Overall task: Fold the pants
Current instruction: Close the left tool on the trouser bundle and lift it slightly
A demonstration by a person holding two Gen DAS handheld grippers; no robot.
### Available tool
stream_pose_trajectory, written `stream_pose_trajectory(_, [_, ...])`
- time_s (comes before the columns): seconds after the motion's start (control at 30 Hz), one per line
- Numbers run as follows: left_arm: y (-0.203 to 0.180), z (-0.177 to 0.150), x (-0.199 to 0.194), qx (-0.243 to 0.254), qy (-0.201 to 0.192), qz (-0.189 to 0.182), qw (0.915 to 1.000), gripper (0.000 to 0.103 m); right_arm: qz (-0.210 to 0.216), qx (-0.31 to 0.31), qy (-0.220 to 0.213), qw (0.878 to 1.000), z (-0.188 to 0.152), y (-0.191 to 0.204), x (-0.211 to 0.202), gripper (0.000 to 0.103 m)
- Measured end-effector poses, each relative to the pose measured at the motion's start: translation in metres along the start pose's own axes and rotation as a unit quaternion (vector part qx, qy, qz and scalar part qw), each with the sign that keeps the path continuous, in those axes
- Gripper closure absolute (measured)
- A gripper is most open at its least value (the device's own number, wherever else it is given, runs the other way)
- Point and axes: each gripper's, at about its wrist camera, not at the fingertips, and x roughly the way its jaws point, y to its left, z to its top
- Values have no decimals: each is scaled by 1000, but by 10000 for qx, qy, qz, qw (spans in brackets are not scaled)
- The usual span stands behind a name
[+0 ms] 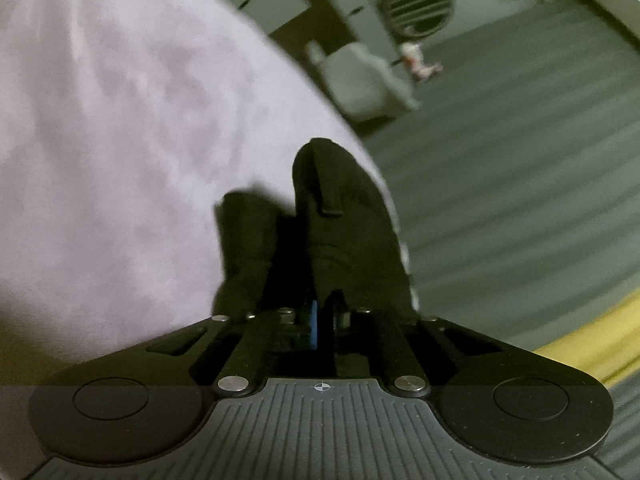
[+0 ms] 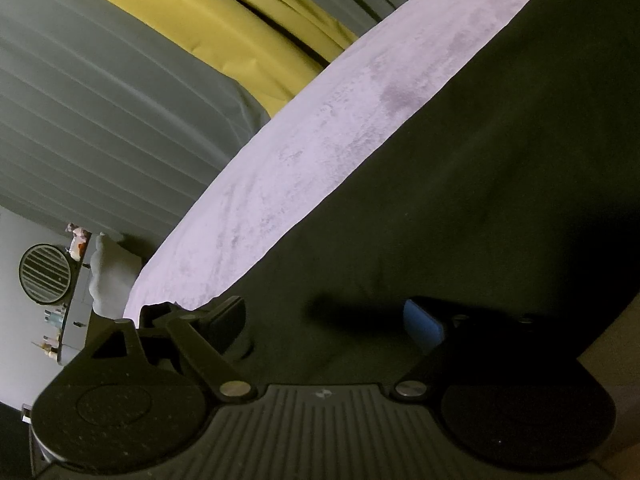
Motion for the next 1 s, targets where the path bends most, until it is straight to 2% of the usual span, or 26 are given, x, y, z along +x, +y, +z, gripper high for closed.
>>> stream_pose_trajectory(0.07, [-12,-4,-14,455,-156,84,9988,95,-20,-48,-159,9999,0,2,-9,16])
stream_pose_trajectory(0.2, [-21,-10,-22,853,-287,519,9946,93,139,-23,-575,9982,4,2,-38,16])
stream_pose_trajectory(0.27, [-19,-10,-14,824,-209,1058,9908,84,98,-46,-777,9969,10,-1,-54,16])
stream_pose_trajectory(0.3, [-18,-11,-14,814,-248,1313,9877,74,47,-58,-872,9962,14,-4,-62,16])
stream_pose_trajectory(0.33, [-18,-11,-17,761,-354,1388,9868,58,-82,-67,-991,9950,19,-7,-73,16])
stream_pose_trajectory(0.4, [-24,-13,-29,821,-814,1592,9805,45,-449,-68,-1253,9911,29,-18,-94,16])
stream_pose_trajectory(0.47, [-33,-16,-41,1051,-1127,1543,9759,36,-744,42,-1474,9863,35,-34,-112,16])
stream_pose_trajectory(0.53, [-46,-24,-46,1358,-1145,1413,9739,28,-1045,279,-1610,9810,39,-55,-128,16])
stream_pose_trajectory(0.63, [-67,-44,-54,1883,-1015,1189,9696,23,-1510,589,-1746,9712,39,-86,-144,16])
stream_pose_trajectory(0.73, [-92,-68,-50,2280,-647,835,9679,18,-1855,902,-1749,9627,35,-111,-148,16])
stream_pose_trajectory(0.87, [-111,-101,-40,2544,-67,507,9658,16,-1705,1243,-1802,9607,36,-141,-143,17])
stream_pose_trajectory(0.97, [-119,-126,-33,2849,250,461,9571,16,-1528,1175,-2018,9603,44,-145,-137,20])
stream_pose_trajectory(1.0, [-119,-133,-32,2982,323,421,9530,16,-1476,1120,-2055,9610,49,-146,-135,24])
